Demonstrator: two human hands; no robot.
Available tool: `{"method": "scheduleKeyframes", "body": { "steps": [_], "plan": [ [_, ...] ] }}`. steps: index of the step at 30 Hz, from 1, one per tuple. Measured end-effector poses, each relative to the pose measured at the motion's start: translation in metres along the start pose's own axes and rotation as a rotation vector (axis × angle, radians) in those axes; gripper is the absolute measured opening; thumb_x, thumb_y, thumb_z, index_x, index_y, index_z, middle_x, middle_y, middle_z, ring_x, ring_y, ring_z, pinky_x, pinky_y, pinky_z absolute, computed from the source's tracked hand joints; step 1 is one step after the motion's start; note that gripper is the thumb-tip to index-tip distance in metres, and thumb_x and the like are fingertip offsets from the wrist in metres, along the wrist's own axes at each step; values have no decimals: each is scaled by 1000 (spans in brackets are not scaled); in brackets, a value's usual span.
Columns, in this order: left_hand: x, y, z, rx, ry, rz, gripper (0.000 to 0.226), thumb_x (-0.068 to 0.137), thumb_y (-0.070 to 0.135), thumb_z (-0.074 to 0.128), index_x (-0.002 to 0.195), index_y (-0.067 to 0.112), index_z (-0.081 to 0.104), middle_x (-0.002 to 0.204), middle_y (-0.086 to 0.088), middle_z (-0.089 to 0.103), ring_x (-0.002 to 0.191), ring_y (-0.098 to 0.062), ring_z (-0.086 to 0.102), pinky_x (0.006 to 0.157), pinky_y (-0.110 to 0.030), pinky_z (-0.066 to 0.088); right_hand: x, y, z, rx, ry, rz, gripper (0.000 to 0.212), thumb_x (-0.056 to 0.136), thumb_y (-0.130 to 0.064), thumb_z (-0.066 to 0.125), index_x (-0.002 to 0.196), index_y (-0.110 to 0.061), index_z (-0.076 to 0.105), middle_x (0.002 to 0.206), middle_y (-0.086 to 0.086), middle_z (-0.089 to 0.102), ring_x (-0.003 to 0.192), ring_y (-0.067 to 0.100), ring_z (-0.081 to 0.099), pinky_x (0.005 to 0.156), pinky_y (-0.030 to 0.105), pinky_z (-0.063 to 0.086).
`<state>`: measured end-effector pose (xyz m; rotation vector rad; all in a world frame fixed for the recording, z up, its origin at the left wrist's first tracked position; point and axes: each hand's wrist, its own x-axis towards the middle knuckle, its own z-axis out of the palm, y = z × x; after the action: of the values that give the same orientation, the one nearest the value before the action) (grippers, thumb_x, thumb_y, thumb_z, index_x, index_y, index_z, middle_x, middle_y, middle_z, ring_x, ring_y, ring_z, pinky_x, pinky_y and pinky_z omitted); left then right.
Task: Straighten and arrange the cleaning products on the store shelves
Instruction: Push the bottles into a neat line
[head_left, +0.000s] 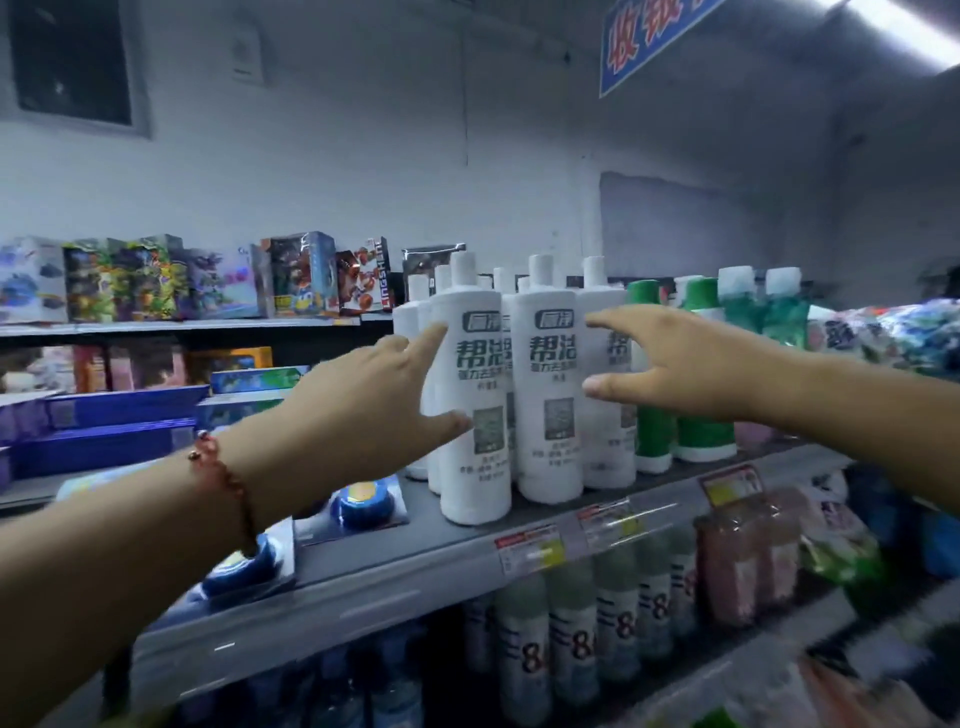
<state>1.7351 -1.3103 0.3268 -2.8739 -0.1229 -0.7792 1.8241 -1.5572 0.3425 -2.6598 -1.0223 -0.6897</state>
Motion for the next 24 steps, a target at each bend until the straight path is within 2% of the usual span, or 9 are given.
{"method": "scheduleKeyframes", "body": {
  "steps": [2, 5, 8, 12, 17, 20, 24],
  "plan": [
    [25, 15, 15, -59, 52, -103, 100, 87, 72, 55, 161, 31, 3, 148, -4, 53, 124, -29, 59, 91, -42, 51, 12, 25, -4, 56, 48, -34, 62, 93, -46, 64, 148, -25, 42, 148, -3, 52, 124, 12, 51, 96, 27, 41],
    [42, 15, 41, -267, -54, -289, 91, 80, 74, 65, 149, 29, 27, 126, 0, 67, 109, -30, 66, 83, -40, 54, 43, 43, -5, 81, 105, -96, 76, 92, -49, 65, 155, -22, 31, 152, 3, 48, 133, 21, 50, 105, 38, 42],
    [43, 12, 67, -577, -113, -393, 84, 68, 74, 78, 133, 36, 41, 114, 8, 72, 92, -14, 68, 76, -35, 55, 72, 47, 3, 62, 130, -162, 90, 89, -55, 65, 158, -25, 16, 146, 12, 49, 126, 29, 54, 106, 46, 46],
    [41, 23, 85, -639, -22, -413, 71, 77, 49, 85, 132, 30, 44, 101, 15, 70, 85, 6, 65, 64, -17, 48, 93, 48, 19, 32, 135, -223, 100, 88, -58, 65, 160, -27, 4, 133, 7, 57, 112, 26, 59, 97, 47, 52],
    [41, 35, 89, -669, 13, -442, 57, 84, 35, 83, 129, 29, 48, 94, 23, 66, 69, 26, 59, 54, 0, 42, 103, 49, 31, -196, 256, -306, 97, 87, -65, 61, 160, -27, 11, 142, 13, 45, 122, 29, 51, 97, 39, 45],
    [40, 41, 87, -664, 38, -459, 56, 84, 34, 82, 126, 33, 46, 90, 20, 65, 69, 18, 61, 53, -3, 44, 119, 45, 24, -199, 212, -260, 91, 85, -71, 58, 158, -31, 22, 147, 17, 38, 134, 34, 40, 107, 45, 37],
    [36, 47, 88, -590, 95, -504, 58, 81, 46, 81, 122, 39, 42, 96, 16, 66, 79, 6, 63, 53, -16, 44, 133, 38, 21, -90, 164, -287, 80, 78, -68, 68, 145, -31, 44, 142, 14, 40, 131, 33, 40, 107, 45, 38]
  ]
}}
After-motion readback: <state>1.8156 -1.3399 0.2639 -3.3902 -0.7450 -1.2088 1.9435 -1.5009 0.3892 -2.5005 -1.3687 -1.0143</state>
